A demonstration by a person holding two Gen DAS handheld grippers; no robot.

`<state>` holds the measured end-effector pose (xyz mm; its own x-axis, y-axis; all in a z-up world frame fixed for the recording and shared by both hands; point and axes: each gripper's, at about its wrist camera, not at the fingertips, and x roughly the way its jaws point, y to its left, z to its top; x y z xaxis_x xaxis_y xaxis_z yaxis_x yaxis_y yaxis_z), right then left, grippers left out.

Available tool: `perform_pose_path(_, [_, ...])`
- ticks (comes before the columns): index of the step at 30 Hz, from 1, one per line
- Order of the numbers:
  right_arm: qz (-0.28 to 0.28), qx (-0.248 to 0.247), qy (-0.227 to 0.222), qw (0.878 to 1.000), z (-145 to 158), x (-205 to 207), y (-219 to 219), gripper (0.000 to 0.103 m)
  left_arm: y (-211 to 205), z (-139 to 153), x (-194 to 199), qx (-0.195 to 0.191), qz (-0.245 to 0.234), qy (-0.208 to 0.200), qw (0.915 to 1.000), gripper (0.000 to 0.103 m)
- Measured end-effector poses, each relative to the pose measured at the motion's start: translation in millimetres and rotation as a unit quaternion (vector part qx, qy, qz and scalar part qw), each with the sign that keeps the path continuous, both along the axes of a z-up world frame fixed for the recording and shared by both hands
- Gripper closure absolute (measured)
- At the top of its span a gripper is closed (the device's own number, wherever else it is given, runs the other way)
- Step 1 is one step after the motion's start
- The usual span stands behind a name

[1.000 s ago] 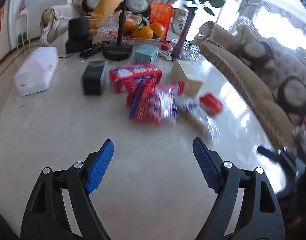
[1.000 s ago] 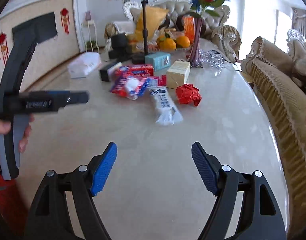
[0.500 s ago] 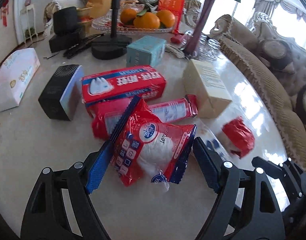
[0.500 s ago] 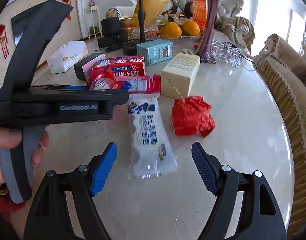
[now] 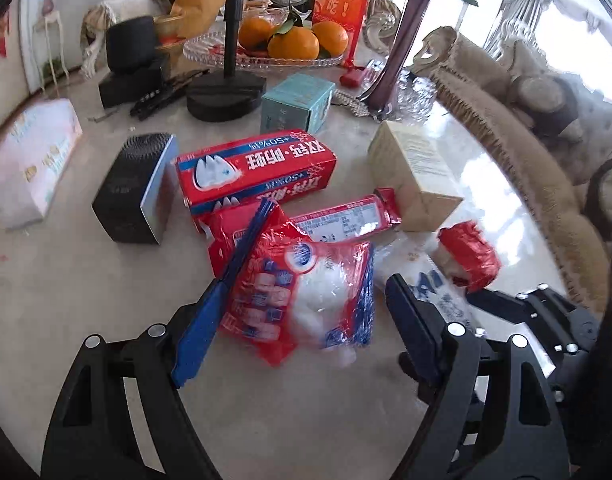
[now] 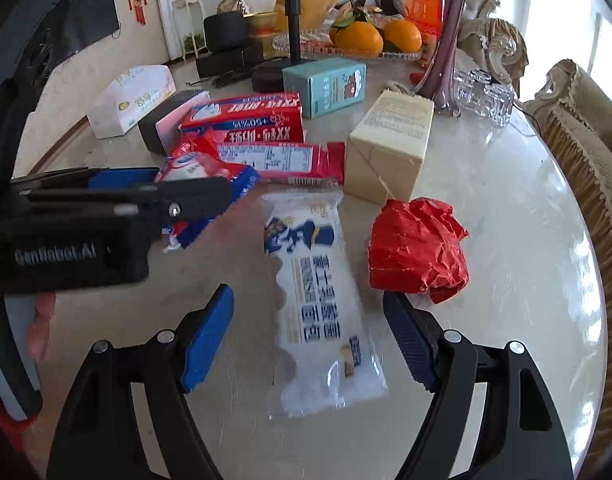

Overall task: Collect trash
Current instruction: 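Grasp the red-white tissue pack with the left tool while the right grasps the white bread bag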

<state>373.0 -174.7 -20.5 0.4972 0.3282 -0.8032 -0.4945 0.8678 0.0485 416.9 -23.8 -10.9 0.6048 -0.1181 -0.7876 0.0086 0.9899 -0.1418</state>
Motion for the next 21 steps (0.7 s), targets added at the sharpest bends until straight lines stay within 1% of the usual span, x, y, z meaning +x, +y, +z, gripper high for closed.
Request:
perform_pose_path(1, [-0.002, 0.0, 0.001, 1.0, -1, 2, 0, 0.03, -2, -1, 3, 0.006, 0.002, 0.004, 1.0, 0.024])
perform_pose_path(3, [-0.006, -0.001, 0.004, 1.0, -1, 5, -1, 0.03, -4, -6, 7, 0.001, 0.009, 0.015, 0.9998, 0.024])
perform_pose_path(7, [-0.011, -0.009, 0.002, 1.0, -2, 7, 0, 0.03, -5, -7, 7, 0.001, 0.006, 0.002, 1.0, 0.024])
perform_pose_path(9, [-0.01, -0.016, -0.003, 1.0, -2, 5, 2, 0.032, -5, -9, 4, 0.014, -0.006, -0.005, 0.9999, 0.036])
perform_pose_path(10, [-0.01, -0.013, -0.001, 1.0, -1, 5, 2, 0.034, -2, -8, 1, 0.02, -0.008, -0.013, 0.9997, 0.045])
perform_pose_path(11, [-0.012, -0.013, -0.002, 1.0, -1, 5, 2, 0.037, 0, -7, 1, 0.018, -0.008, -0.015, 0.9997, 0.049])
perform_pose_path(13, [-0.021, -0.009, -0.008, 1.0, 2, 2, 1, 0.066, 6, -6, -3, 0.014, -0.011, -0.019, 0.9997, 0.054])
perform_pose_path(16, [-0.032, -0.003, -0.006, 0.999, 2, -5, 1, 0.07, 11, -2, -13, 0.009, -0.024, -0.026, 0.9993, 0.057])
perform_pose_path(20, [-0.03, 0.008, -0.009, 0.999, 4, -19, 2, 0.072, 28, 5, -45, -0.014, -0.035, -0.045, 0.9983, 0.058])
perform_pose_path(21, [-0.028, 0.012, -0.01, 0.999, 5, -25, 3, 0.072, 33, 6, -50, -0.021, -0.036, -0.045, 0.9981, 0.058])
